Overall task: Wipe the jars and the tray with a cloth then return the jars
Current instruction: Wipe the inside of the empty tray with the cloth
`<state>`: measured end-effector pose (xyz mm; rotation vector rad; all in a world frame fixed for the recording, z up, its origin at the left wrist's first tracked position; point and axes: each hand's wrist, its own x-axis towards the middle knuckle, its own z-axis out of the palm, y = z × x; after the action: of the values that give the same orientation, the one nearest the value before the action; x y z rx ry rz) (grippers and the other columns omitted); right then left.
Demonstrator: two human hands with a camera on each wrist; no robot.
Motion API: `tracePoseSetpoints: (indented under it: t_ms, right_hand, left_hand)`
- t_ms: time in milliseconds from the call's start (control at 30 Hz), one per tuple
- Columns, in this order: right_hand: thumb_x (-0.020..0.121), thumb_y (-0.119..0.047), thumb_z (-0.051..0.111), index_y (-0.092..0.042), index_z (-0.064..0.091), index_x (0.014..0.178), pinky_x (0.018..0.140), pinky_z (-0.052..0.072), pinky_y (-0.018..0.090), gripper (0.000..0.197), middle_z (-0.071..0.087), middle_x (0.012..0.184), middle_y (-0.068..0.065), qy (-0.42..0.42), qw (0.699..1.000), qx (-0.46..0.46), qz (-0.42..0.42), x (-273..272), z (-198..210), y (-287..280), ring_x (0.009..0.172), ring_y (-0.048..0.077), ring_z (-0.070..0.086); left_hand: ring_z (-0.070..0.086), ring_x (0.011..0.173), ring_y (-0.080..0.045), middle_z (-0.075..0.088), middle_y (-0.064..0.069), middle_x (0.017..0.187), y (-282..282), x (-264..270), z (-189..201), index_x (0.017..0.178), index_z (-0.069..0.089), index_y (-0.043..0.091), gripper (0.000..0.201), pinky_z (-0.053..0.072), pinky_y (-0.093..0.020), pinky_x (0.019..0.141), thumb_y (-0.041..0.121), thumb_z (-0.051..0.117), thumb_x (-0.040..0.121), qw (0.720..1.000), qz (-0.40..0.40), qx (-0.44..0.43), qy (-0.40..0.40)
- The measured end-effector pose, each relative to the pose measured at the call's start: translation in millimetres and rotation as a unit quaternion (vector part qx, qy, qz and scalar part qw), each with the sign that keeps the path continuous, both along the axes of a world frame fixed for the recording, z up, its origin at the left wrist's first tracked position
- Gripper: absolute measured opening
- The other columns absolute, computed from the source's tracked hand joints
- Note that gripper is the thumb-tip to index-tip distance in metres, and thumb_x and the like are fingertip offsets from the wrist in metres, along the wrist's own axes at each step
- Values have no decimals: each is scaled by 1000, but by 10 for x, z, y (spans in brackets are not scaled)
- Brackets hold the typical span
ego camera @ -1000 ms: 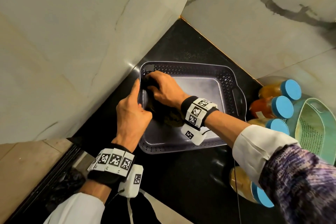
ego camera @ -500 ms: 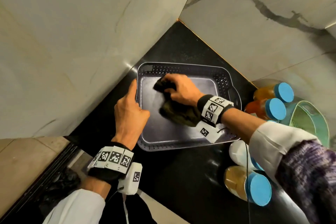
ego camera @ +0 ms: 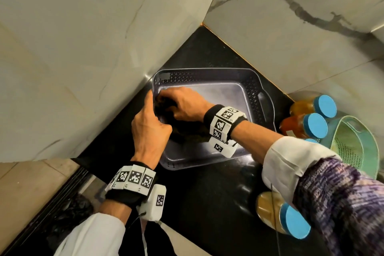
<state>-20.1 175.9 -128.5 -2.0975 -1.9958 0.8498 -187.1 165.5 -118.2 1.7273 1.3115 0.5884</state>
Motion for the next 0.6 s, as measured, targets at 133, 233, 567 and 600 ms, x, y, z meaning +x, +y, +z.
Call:
tracePoseSetpoints:
  t_ms: [133, 233, 567, 600]
  right_hand:
    - [84, -13, 68, -22, 65, 117, 86, 53, 40, 34, 73, 118, 4, -61, 989, 1, -137, 369, 123, -61, 111, 31, 67]
    - [88, -16, 67, -20, 64, 118, 86, 54, 40, 30, 74, 117, 8, -95, 965, -11, -243, 813, 95, -426, 110, 35, 68]
    - [91, -12, 68, -16, 65, 117, 86, 46, 29, 27, 74, 112, 8, -18, 933, 21, -359, 1077, -79, -665, 106, 30, 68]
    - [89, -12, 67, -17, 65, 116, 88, 50, 33, 27, 74, 112, 6, -2, 941, 25, -337, 998, -91, -611, 106, 29, 68]
  left_hand:
    - [67, 102, -50, 75, -23, 114, 6, 1, 10, 154, 49, 17, 87, 52, -46, 82, -10, 58, 72, 1000, 16, 1, -11]
    - [67, 99, -50, 75, -24, 111, 14, 25, -41, 154, 48, 15, 88, 52, -47, 81, -9, 56, 70, 1000, 17, -5, -5]
    - [66, 73, -48, 72, -23, 84, 30, 104, -39, 148, 56, 11, 86, 42, -32, 66, -14, 56, 66, 999, -28, 17, -10]
    - [67, 74, -48, 73, -23, 86, 34, 105, -38, 149, 55, 11, 85, 45, -34, 66, -14, 57, 67, 999, -31, 18, -9]
